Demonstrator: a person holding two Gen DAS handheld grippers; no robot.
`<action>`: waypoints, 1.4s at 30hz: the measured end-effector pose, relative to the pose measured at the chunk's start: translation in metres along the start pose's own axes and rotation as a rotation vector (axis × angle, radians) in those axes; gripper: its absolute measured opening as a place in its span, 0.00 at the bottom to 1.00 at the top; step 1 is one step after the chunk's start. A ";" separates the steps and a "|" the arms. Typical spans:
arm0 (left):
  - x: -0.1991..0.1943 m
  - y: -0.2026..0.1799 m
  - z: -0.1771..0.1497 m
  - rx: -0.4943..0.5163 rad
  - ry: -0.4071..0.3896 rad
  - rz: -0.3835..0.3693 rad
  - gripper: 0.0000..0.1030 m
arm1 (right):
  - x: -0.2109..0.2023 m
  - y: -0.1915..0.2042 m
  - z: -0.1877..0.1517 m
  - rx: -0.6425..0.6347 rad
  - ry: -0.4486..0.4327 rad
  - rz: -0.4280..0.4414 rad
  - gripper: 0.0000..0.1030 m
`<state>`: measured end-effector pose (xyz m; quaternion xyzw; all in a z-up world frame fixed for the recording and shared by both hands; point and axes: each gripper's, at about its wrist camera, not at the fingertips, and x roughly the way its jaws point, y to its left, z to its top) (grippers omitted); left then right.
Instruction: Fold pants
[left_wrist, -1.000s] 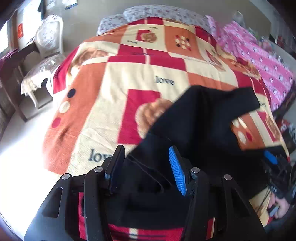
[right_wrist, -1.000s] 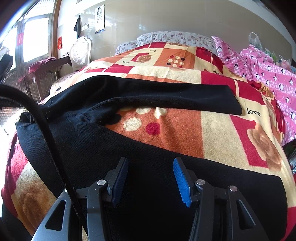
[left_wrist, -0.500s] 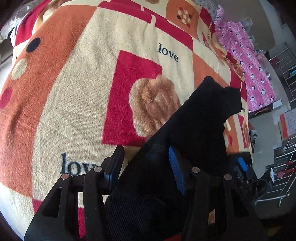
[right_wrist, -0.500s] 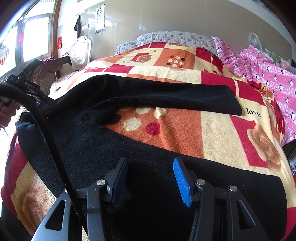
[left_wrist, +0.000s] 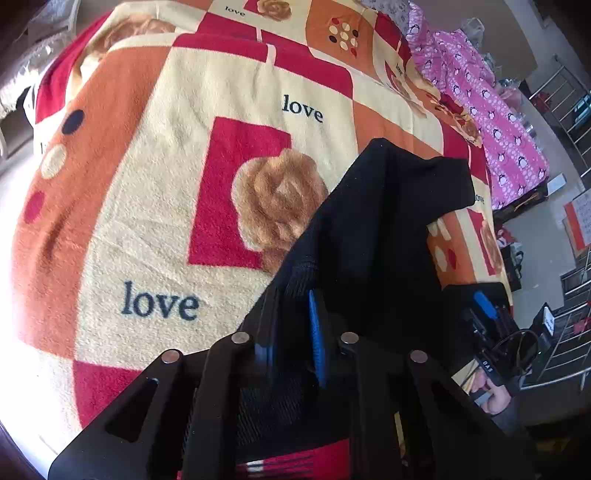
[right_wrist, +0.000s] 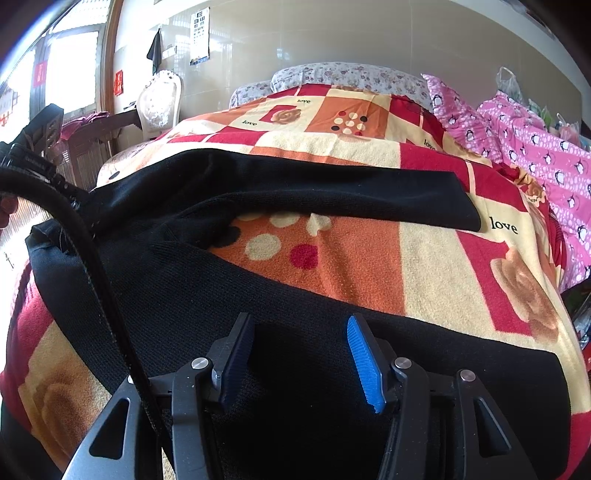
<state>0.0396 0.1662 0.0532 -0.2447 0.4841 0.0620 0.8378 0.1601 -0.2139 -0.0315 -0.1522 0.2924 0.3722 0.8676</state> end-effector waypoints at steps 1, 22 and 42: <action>0.000 -0.002 0.000 0.017 -0.007 0.024 0.10 | 0.000 0.000 0.000 0.000 0.000 -0.002 0.50; 0.058 0.086 0.123 0.127 -0.035 0.760 0.06 | -0.001 0.000 -0.001 0.003 0.000 -0.006 0.52; 0.036 0.103 0.087 0.004 0.100 0.090 0.55 | 0.000 0.002 -0.002 0.005 -0.002 -0.013 0.54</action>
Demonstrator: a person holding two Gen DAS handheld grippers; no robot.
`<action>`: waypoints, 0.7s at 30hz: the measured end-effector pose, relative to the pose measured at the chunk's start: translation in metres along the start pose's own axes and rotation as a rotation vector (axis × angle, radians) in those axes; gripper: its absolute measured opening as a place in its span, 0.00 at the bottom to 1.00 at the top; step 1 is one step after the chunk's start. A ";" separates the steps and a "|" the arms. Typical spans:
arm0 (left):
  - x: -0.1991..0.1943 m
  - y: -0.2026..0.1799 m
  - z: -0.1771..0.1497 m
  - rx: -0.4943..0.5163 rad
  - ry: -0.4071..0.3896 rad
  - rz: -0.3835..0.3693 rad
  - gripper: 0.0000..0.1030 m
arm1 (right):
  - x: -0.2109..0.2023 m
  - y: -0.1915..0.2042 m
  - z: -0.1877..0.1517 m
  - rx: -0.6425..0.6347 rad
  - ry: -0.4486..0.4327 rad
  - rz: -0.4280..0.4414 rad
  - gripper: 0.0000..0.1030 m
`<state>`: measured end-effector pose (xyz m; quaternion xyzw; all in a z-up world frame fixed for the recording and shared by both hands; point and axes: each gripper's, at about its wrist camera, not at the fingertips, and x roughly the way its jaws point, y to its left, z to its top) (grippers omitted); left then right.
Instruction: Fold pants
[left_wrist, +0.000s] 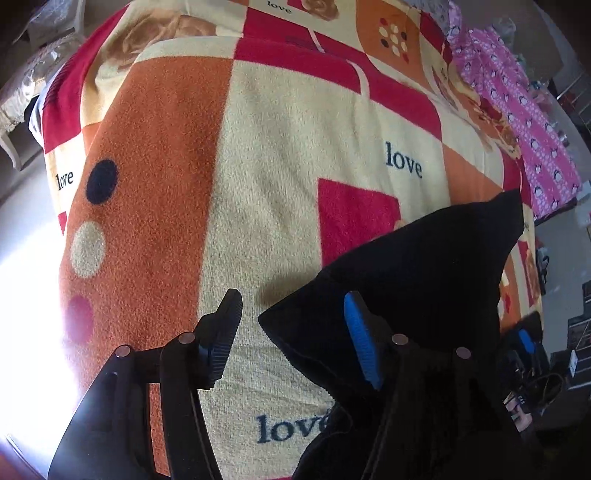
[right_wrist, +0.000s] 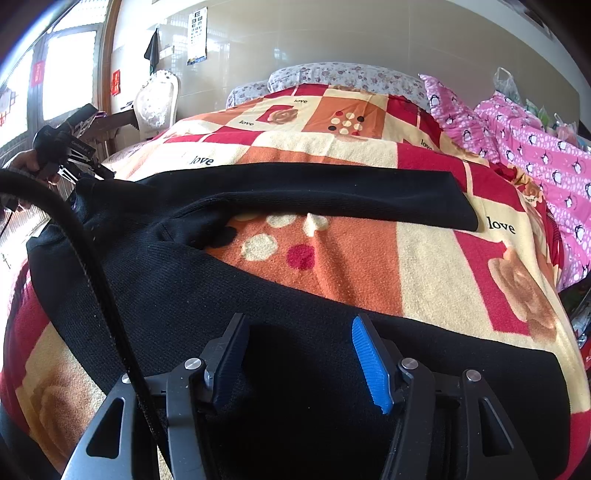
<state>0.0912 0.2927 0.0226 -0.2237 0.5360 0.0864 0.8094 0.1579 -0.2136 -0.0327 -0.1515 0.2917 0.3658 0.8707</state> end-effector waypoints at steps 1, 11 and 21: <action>0.007 -0.002 -0.002 0.015 0.024 0.007 0.55 | 0.000 0.000 0.000 0.000 0.000 0.000 0.54; 0.004 -0.039 -0.018 0.204 -0.071 0.191 0.05 | 0.000 0.000 0.000 0.001 -0.001 -0.005 0.56; 0.023 -0.046 0.009 0.265 -0.219 0.669 0.02 | -0.003 -0.005 0.001 0.027 0.003 0.012 0.56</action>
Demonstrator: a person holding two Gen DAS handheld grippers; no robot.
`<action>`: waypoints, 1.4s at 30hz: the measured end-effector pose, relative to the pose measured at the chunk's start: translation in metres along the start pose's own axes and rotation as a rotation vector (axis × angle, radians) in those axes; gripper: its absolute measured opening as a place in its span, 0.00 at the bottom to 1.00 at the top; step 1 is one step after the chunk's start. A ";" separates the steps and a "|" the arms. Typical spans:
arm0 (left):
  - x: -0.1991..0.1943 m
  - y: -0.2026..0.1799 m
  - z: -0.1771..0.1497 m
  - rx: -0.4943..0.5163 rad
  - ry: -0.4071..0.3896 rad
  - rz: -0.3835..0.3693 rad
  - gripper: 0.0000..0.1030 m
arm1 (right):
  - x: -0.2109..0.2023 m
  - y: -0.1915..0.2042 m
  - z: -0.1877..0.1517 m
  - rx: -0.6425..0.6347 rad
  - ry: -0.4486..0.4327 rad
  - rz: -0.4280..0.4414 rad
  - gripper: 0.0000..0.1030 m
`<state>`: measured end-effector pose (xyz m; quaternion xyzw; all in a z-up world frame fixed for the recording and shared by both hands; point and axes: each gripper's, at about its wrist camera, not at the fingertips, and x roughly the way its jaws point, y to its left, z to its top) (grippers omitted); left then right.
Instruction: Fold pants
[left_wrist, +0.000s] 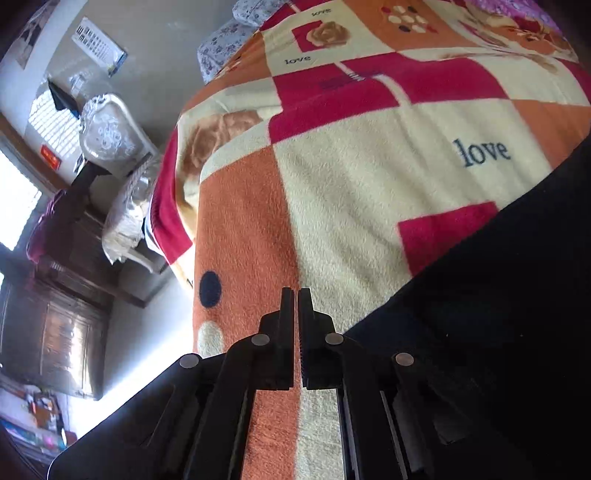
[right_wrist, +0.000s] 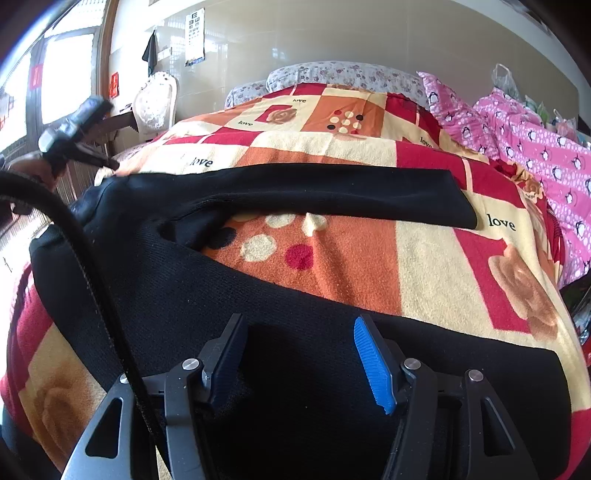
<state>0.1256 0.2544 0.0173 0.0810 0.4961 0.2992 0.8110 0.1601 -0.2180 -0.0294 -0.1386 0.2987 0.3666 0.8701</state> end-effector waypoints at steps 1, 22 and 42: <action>0.003 0.003 -0.005 -0.044 0.002 -0.004 0.02 | -0.007 -0.007 0.004 0.028 -0.005 0.030 0.56; -0.022 0.077 -0.043 -0.549 -0.056 -0.465 0.02 | 0.141 -0.252 0.196 0.135 0.209 0.009 0.42; -0.029 0.076 -0.033 -0.424 -0.017 -0.492 0.38 | 0.072 -0.203 0.185 -0.124 0.057 -0.110 0.05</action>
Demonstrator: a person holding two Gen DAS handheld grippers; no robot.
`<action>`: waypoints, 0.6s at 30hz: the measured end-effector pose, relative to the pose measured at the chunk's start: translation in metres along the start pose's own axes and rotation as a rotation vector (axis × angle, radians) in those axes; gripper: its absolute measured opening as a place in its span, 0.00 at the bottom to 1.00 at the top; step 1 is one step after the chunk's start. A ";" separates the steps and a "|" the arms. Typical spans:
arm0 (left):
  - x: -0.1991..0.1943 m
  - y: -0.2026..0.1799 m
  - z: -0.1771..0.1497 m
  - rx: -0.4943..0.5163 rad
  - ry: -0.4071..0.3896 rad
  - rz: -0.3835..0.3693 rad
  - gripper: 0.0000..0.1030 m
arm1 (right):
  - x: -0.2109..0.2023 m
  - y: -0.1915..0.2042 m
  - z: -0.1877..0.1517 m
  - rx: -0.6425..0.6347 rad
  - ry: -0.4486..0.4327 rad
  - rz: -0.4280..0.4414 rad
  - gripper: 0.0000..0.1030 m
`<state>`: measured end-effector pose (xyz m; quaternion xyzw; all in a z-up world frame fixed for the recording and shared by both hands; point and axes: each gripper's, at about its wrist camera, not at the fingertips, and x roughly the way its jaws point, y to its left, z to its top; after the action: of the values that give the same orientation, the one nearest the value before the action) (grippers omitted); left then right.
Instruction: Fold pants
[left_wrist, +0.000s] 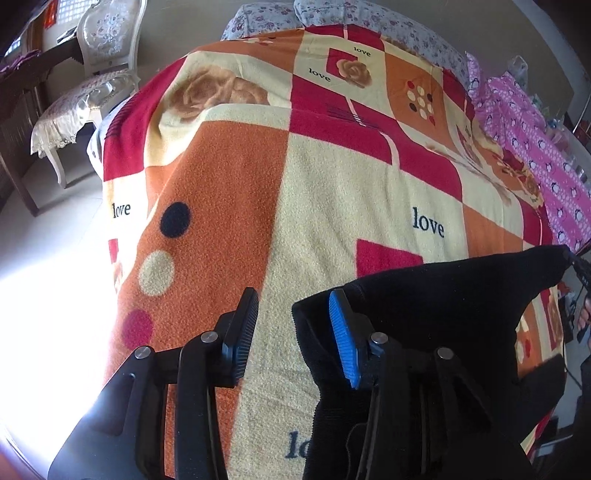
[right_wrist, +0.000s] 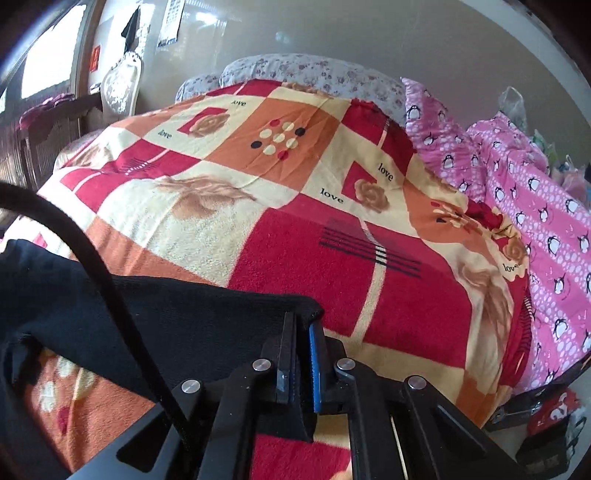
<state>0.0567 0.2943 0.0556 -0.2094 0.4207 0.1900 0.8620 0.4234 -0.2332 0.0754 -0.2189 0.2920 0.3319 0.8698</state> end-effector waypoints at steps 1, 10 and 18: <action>0.000 0.003 0.003 -0.009 0.004 -0.013 0.38 | -0.010 0.002 -0.004 0.018 -0.007 0.007 0.05; 0.032 -0.025 -0.003 0.218 0.114 -0.085 0.38 | -0.075 0.042 -0.064 0.107 -0.081 0.029 0.05; 0.054 -0.017 -0.005 0.203 0.104 -0.101 0.38 | -0.079 0.050 -0.085 0.125 -0.070 0.047 0.05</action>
<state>0.0932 0.2862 0.0127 -0.1517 0.4708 0.0917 0.8643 0.3091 -0.2837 0.0550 -0.1456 0.2865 0.3410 0.8834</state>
